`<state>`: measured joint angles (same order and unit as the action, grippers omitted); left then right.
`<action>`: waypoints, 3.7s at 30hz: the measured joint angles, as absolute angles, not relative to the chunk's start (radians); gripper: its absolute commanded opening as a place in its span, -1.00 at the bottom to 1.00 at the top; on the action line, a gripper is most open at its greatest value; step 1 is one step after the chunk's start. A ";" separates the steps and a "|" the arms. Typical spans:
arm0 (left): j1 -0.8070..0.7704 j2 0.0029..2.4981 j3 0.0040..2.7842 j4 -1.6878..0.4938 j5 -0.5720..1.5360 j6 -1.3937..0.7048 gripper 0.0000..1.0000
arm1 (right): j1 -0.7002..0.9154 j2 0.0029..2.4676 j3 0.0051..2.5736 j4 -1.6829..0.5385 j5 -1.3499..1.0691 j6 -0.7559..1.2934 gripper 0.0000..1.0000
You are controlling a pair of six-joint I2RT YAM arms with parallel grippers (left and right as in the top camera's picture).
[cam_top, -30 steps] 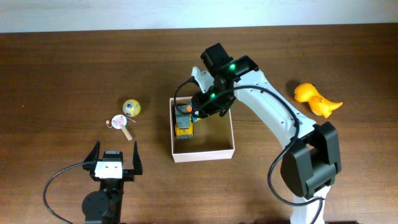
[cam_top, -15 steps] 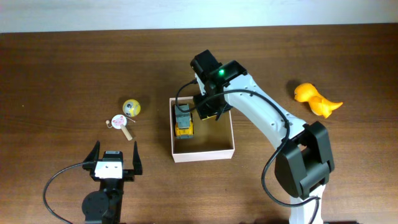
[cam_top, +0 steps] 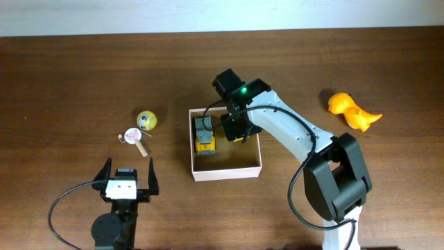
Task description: Pack container
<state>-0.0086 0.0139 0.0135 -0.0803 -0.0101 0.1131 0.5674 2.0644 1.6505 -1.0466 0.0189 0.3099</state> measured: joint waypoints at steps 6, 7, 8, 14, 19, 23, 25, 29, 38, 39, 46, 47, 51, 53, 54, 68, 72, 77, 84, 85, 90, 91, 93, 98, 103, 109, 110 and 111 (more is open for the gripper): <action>-0.009 0.014 0.014 -0.080 -0.010 0.113 0.98 | 0.567 2.065 1.648 -1.008 0.019 0.316 0.24; -0.009 0.014 0.014 -0.080 -0.010 0.113 0.98 | 0.568 2.065 1.648 -1.005 0.019 0.316 0.24; -0.009 0.014 0.014 -0.080 -0.010 0.113 0.98 | 0.568 2.065 1.648 -1.002 0.019 0.317 0.25; -0.009 0.014 0.014 -0.080 -0.010 0.113 0.98 | 0.567 2.065 1.648 -0.984 0.019 0.316 0.08; -0.009 0.014 0.014 -0.080 -0.010 0.113 0.98 | 0.567 2.066 1.648 -0.983 -0.032 0.303 -0.47; -0.009 0.014 0.014 -0.080 -0.010 0.113 0.98 | 0.567 2.065 1.661 -0.994 -0.089 0.266 -0.46; -0.009 0.014 0.014 -0.080 -0.010 0.113 0.98 | 0.567 2.066 1.665 -0.995 -0.101 0.253 -0.46; -0.009 0.014 0.014 -0.080 -0.010 0.113 0.98 | 0.568 2.065 1.671 -1.036 -0.131 0.210 -0.46; -0.009 0.014 0.014 -0.080 -0.010 0.113 0.98 | 0.610 2.066 1.671 -1.064 -0.144 0.098 -0.46; -0.009 0.014 0.014 -0.080 -0.010 0.113 0.98 | 0.612 2.066 1.671 -1.062 -0.145 0.093 -0.46; -0.009 0.014 0.014 -0.080 -0.010 0.113 0.98 | 0.617 2.066 1.636 -0.980 -0.149 0.032 -0.46; -0.009 0.014 0.014 -0.080 -0.010 0.113 0.98 | 0.617 2.066 1.621 -0.966 -0.149 0.026 -0.46; -0.009 0.014 0.014 -0.080 -0.010 0.113 0.98 | 0.617 2.066 1.560 -0.925 -0.149 0.008 -0.46; -0.009 0.014 0.014 -0.080 -0.010 0.113 0.98 | 0.617 2.066 1.546 -0.918 -0.149 -0.004 -0.46; -0.009 0.014 0.014 -0.080 -0.010 0.113 0.98 | 0.617 2.066 1.546 -0.913 -0.149 -0.009 -0.46; -0.009 0.014 0.014 -0.080 -0.010 0.113 0.98 | 0.617 2.066 1.546 -0.816 -0.093 -0.061 -0.46; -0.009 0.014 0.014 -0.080 -0.010 0.113 0.98 | 0.617 2.066 1.546 -0.799 -0.057 -0.068 -0.46; -0.009 0.014 0.014 -0.080 -0.010 0.113 0.98 | 0.617 2.066 1.546 -0.770 -0.023 -0.086 -0.46; -0.009 0.014 0.014 -0.080 -0.010 0.113 0.98 | 0.611 2.066 1.546 -0.750 0.004 -0.112 -0.48; -0.009 0.014 0.014 -0.080 -0.010 0.113 0.98 | 0.607 2.066 1.546 -0.754 0.004 -0.113 -0.48; -0.009 0.014 0.014 -0.080 -0.010 0.113 0.98 | 0.598 2.066 1.547 -0.833 -0.020 -0.116 -0.48; -0.009 0.014 0.014 -0.080 -0.010 0.113 0.98 | 0.598 2.066 1.547 -0.838 -0.027 -0.116 -0.48; -0.009 0.014 0.014 -0.080 -0.010 0.113 0.98 | 0.598 2.066 1.548 -0.842 -0.035 -0.118 -0.48; -0.009 0.014 0.014 -0.080 -0.010 0.113 0.98 | 0.598 2.067 1.583 -0.894 -0.069 -0.138 -0.48; -0.009 0.014 0.014 -0.080 -0.010 0.113 0.98 | 0.598 2.067 1.655 -1.007 -0.124 -0.157 -0.56; -0.009 0.014 0.014 -0.080 -0.010 0.113 0.98 | 0.598 2.067 1.665 -1.147 -0.158 -0.162 -0.66; -0.009 0.014 0.014 -0.080 -0.010 0.113 0.98 | 0.598 2.067 1.665 -1.162 -0.160 -0.162 -0.66; -0.009 0.014 0.014 -0.080 -0.010 0.113 0.98 | 0.598 2.067 1.665 -1.178 -0.160 -0.161 -0.66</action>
